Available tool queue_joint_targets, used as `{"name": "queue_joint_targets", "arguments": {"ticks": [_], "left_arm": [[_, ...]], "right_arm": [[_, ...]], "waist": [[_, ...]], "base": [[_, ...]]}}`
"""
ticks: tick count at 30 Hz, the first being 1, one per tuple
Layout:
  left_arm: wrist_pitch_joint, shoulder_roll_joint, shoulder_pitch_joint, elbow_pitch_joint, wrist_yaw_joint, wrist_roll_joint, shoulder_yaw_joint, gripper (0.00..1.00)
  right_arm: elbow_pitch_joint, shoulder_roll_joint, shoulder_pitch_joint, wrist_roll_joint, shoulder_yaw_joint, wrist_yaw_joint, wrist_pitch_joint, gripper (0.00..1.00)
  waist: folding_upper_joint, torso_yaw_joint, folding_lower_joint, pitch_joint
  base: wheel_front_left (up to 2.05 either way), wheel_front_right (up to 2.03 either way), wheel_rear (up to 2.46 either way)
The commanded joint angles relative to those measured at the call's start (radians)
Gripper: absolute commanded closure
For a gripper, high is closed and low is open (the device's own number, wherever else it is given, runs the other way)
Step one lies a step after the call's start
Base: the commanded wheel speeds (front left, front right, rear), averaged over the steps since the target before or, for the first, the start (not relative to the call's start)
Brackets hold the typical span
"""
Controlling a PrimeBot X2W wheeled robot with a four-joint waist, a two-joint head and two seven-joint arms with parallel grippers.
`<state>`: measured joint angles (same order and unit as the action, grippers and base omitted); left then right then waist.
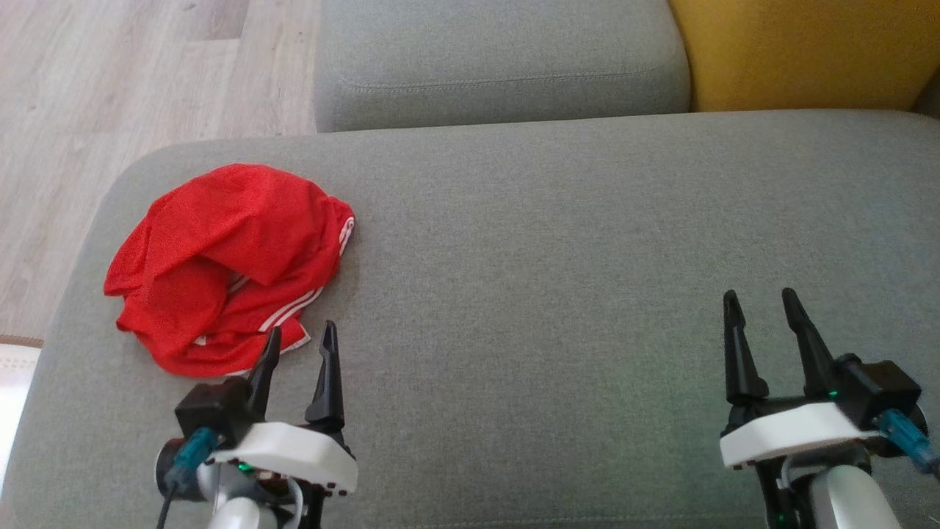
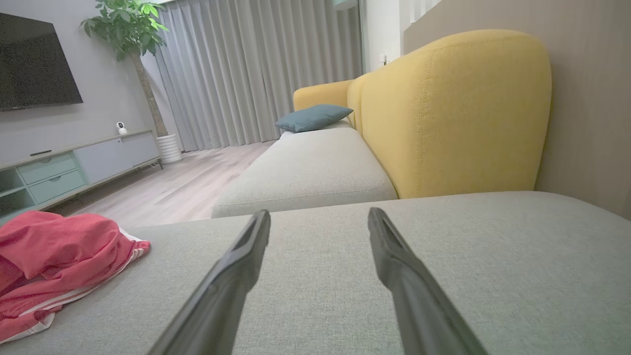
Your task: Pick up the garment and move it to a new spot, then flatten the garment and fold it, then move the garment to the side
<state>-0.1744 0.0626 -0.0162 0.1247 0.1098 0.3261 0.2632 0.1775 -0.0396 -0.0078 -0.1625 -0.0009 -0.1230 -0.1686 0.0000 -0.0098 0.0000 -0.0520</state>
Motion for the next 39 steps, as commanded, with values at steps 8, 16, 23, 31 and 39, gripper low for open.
{"name": "queue_joint_targets", "arguments": {"ticks": [8, 16, 23, 31, 39], "left_arm": [[-0.035, -0.006, 0.030, -0.063, 0.024, 0.004, -0.035, 0.00], [-0.058, -0.013, 0.007, -0.043, -0.002, 0.007, -0.048, 0.00], [-0.079, -0.012, 0.003, 0.000, 0.018, -0.024, -0.014, 0.00], [-0.087, -0.012, 0.011, 0.024, 0.027, -0.042, 0.009, 0.00], [-0.087, -0.012, 0.014, 0.028, 0.035, -0.028, 0.012, 0.00]], "right_arm": [[-0.041, -0.010, -0.031, 0.001, 0.052, -0.007, -0.040, 0.00], [0.030, -0.010, -0.030, -0.077, 0.062, -0.007, -0.064, 0.00], [0.057, -0.010, -0.035, -0.050, 0.077, -0.008, -0.084, 0.00], [0.069, -0.011, -0.030, -0.040, 0.072, -0.008, -0.093, 0.00], [0.078, -0.011, -0.031, -0.043, 0.076, -0.008, -0.093, 0.00]], "waist": [[0.0000, 0.002, 0.0000, -0.007], [0.0000, 0.005, 0.0000, -0.015], [0.0000, 0.002, 0.0000, -0.017], [0.0000, 0.000, 0.0000, -0.019], [0.0000, 0.002, 0.0000, -0.019]], "base": [[0.00, 0.00, 0.00], [0.00, 0.00, 0.00], [0.00, 0.00, 0.00], [0.00, 0.00, 0.00], [0.00, 0.00, 0.00]]}}
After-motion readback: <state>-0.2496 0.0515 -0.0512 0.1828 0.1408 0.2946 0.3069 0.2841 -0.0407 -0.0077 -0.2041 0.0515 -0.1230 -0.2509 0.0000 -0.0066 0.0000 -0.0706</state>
